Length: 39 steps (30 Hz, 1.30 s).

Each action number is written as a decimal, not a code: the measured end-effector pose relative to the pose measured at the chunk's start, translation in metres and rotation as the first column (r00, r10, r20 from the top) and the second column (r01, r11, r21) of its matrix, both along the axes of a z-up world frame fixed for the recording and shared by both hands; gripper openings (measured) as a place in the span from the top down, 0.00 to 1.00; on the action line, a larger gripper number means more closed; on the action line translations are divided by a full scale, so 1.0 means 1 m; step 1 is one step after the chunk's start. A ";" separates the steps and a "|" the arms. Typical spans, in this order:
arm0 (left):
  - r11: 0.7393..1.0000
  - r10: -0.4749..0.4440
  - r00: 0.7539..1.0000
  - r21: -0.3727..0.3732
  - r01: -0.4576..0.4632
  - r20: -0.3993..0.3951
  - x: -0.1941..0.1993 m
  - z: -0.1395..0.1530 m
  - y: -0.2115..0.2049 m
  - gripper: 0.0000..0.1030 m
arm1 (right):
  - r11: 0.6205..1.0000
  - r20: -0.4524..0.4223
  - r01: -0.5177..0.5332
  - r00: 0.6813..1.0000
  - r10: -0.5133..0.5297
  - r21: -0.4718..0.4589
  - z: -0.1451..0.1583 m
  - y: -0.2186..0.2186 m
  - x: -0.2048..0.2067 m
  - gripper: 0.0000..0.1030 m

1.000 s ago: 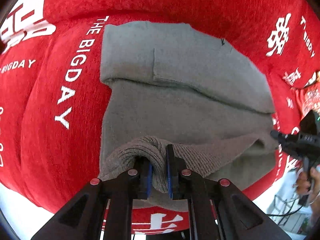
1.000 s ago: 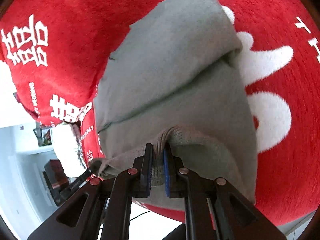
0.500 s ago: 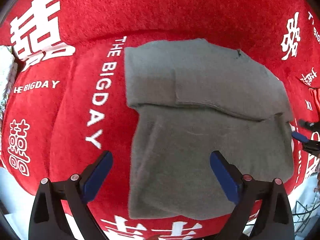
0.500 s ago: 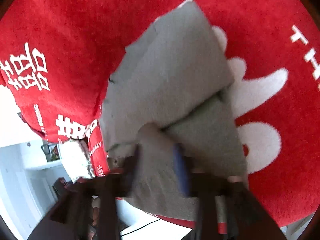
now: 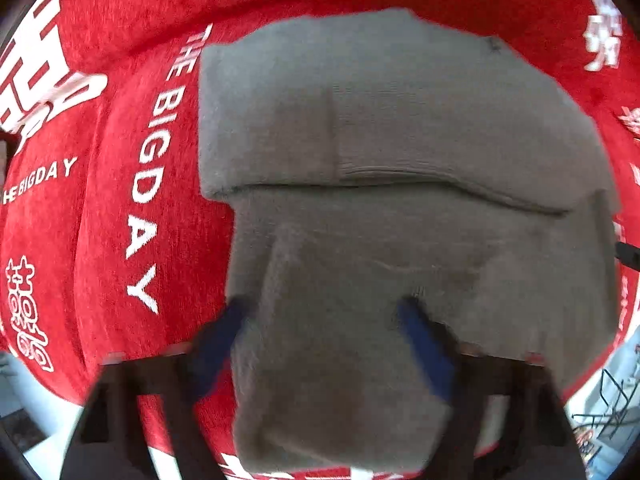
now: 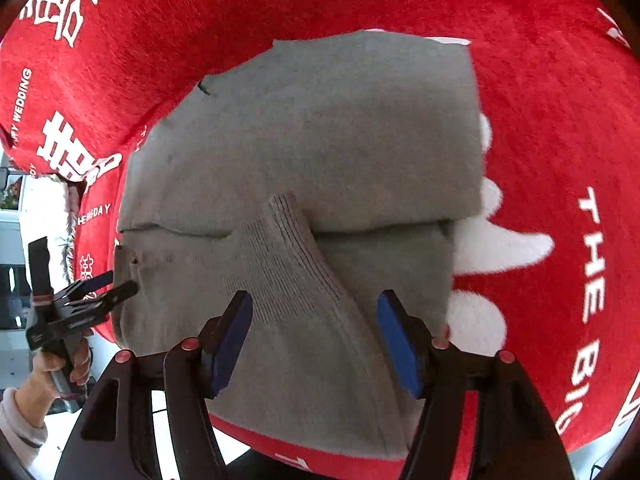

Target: Fold small clothes

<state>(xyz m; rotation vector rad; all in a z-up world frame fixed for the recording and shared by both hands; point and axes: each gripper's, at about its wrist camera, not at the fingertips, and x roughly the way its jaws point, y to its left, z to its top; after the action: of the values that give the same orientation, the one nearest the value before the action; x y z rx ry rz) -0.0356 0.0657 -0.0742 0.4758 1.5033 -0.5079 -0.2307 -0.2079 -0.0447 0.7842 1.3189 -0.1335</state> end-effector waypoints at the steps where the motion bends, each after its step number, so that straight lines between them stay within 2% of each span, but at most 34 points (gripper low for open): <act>1: 1.000 0.022 1.000 -0.005 -0.022 -0.016 0.003 -0.003 0.002 0.36 | 1.000 -0.008 -0.006 1.000 0.006 -0.002 -0.004 0.000 0.004 0.33; 2: 0.999 0.043 0.999 -0.023 -0.044 -0.024 0.005 -0.002 0.003 0.48 | 1.000 -0.019 -0.013 1.000 0.013 -0.005 -0.008 0.001 0.007 0.33; 3: 0.998 0.050 0.998 -0.040 -0.052 -0.030 0.006 -0.001 0.004 0.69 | 1.000 -0.033 -0.028 0.999 0.027 -0.006 -0.011 0.003 0.009 0.35; 5: 0.997 0.046 0.998 -0.067 -0.048 -0.043 0.005 0.005 0.003 0.91 | 0.997 -0.050 -0.076 0.996 0.075 -0.026 -0.013 0.008 0.012 0.80; 6: 0.997 0.038 0.999 -0.070 -0.041 -0.034 0.003 0.009 0.004 0.91 | 0.995 -0.051 -0.099 0.994 0.097 -0.033 -0.011 0.011 0.011 0.94; 9: 0.995 0.037 0.999 -0.093 -0.039 -0.023 0.001 0.027 0.008 0.91 | 0.987 -0.016 -0.155 0.988 0.154 -0.045 0.005 0.012 0.007 0.94; 12: 0.988 0.045 0.999 -0.146 -0.045 -0.001 0.003 0.059 0.012 0.91 | 0.990 0.026 -0.139 0.990 0.140 -0.032 0.029 0.001 0.003 0.94; 16: 0.978 0.027 0.997 -0.207 -0.011 0.077 0.018 0.104 0.002 0.91 | 0.993 0.122 -0.103 0.987 0.109 -0.055 0.072 -0.027 0.009 0.94; 20: 0.971 0.012 0.986 -0.239 0.029 0.165 0.048 0.123 -0.026 0.91 | 0.993 0.190 -0.066 0.978 0.083 -0.095 0.094 -0.061 0.039 0.94; 23: 0.973 0.022 0.977 -0.231 0.028 0.211 0.077 0.109 -0.051 0.91 | 0.992 0.198 -0.048 0.978 0.070 -0.114 0.086 -0.079 0.066 0.94; 24: 0.976 0.028 0.972 -0.215 0.023 0.232 0.090 0.096 -0.063 0.91 | 0.992 0.194 -0.042 0.979 0.065 -0.119 0.077 -0.086 0.077 0.94; 28: 0.991 0.058 0.968 -0.129 -0.027 0.243 0.124 0.042 -0.093 0.91 | 0.991 0.132 -0.035 0.990 0.052 -0.125 0.028 -0.102 0.112 0.94; 33: 0.996 0.093 0.965 -0.011 -0.093 0.245 0.134 -0.015 -0.103 0.91 | 0.993 0.059 -0.016 0.998 0.022 -0.114 -0.027 -0.109 0.124 0.94; 36: 0.992 0.123 0.960 -0.022 -0.121 0.250 0.138 -0.017 -0.098 0.90 | 0.993 0.069 -0.001 0.998 0.009 -0.118 -0.028 -0.110 0.122 0.94; 38: 0.991 0.129 0.957 -0.002 -0.133 0.259 0.144 -0.013 -0.094 0.90 | 0.990 0.060 -0.002 0.998 0.010 -0.138 -0.024 -0.112 0.121 0.94; 39: 0.990 0.136 0.956 0.006 -0.143 0.261 0.146 -0.010 -0.091 0.80 | 0.989 0.052 0.005 0.999 0.003 -0.149 -0.024 -0.115 0.120 0.94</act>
<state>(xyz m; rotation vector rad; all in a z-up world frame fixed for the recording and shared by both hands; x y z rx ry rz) 0.1099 -0.0253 -0.0847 0.4339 1.2807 -0.3030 -0.1107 -0.3230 -0.0686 0.6568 1.2437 -0.2088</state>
